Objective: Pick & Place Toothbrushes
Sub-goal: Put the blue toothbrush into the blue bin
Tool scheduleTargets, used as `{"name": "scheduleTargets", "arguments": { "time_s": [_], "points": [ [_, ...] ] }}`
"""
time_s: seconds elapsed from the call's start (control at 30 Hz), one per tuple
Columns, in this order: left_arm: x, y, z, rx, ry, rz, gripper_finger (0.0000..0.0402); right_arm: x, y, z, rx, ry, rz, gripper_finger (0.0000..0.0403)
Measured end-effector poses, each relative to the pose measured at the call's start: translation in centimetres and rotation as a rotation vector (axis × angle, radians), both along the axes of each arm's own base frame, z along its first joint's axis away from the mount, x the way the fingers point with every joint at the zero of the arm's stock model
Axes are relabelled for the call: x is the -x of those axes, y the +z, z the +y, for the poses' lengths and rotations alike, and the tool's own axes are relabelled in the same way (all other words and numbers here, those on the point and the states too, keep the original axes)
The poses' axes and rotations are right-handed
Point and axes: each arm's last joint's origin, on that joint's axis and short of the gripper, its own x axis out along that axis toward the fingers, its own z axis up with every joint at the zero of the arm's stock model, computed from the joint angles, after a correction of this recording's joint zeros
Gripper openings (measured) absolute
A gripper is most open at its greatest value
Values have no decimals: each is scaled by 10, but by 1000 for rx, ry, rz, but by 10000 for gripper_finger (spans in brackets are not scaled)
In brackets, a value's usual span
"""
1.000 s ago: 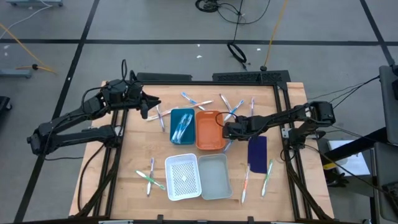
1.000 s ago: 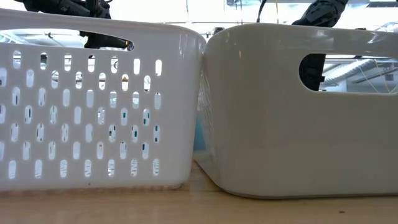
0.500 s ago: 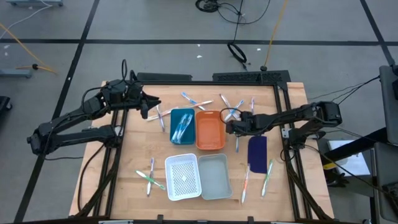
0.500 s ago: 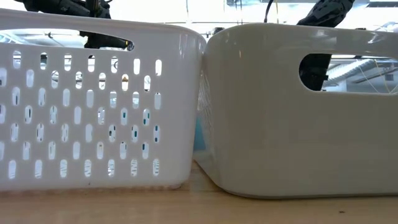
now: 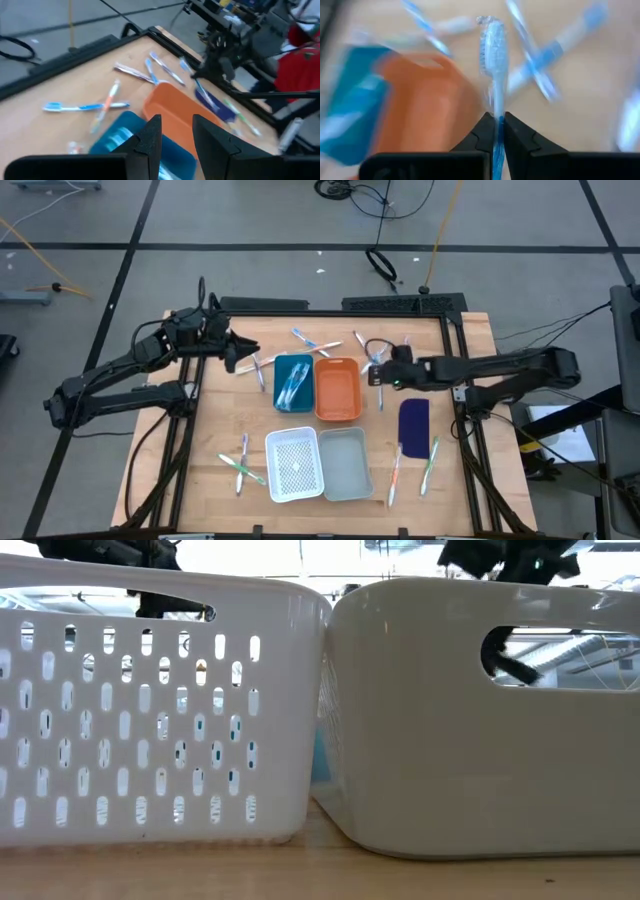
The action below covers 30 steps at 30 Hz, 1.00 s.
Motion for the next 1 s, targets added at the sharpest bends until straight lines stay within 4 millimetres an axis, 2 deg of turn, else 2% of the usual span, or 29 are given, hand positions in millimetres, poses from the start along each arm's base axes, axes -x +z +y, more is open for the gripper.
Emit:
{"name": "scheduleTargets", "arguments": {
  "time_s": [0.3, 0.57, 0.73, 1.0],
  "points": [
    [-5, 4, -5, 74, -49, -62, 108, 7, 69, -9, 486, 433, -243, 13],
    [-25, 14, -10, 27, -129, -180, 108, 4, 100, -33, 731, 748, -528, 13],
    [-41, 10, -9, 21, -157, -190, 108, -3, 107, -49, 723, 790, -731, 13],
    [-69, 9, -7, 29, -193, -286, 109, -29, 94, -67, 462, 672, -967, 13]
  ]
}}
